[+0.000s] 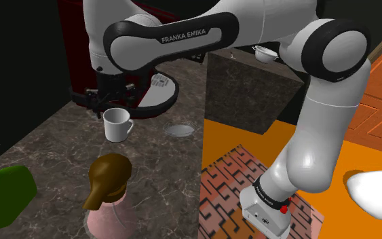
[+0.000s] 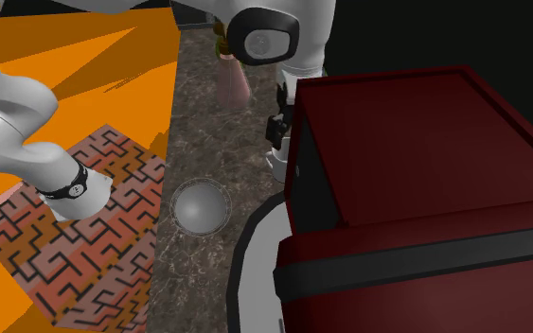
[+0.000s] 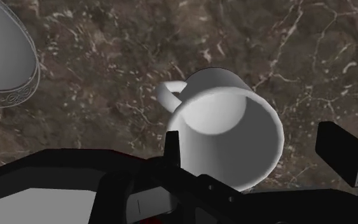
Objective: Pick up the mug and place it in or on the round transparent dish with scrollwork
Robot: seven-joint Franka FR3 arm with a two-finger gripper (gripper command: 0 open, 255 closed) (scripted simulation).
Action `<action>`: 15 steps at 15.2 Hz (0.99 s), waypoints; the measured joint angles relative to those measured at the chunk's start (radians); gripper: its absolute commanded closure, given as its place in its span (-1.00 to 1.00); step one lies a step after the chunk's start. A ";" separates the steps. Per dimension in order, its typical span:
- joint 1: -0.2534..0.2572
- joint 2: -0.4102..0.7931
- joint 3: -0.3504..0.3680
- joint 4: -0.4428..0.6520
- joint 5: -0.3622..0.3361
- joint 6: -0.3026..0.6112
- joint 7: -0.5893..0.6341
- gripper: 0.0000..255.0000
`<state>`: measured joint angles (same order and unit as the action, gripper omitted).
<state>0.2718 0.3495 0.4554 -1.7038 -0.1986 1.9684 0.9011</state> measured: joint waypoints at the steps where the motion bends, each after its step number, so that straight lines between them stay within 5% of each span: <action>1: 0.022 0.050 -0.004 0.058 -0.022 -0.016 0.018 -1.00; 15: 0.050 0.142 -0.022 0.064 -0.068 0.058 0.054 -1.00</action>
<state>0.3221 0.4914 0.4337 -1.6401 -0.2668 2.0268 0.9548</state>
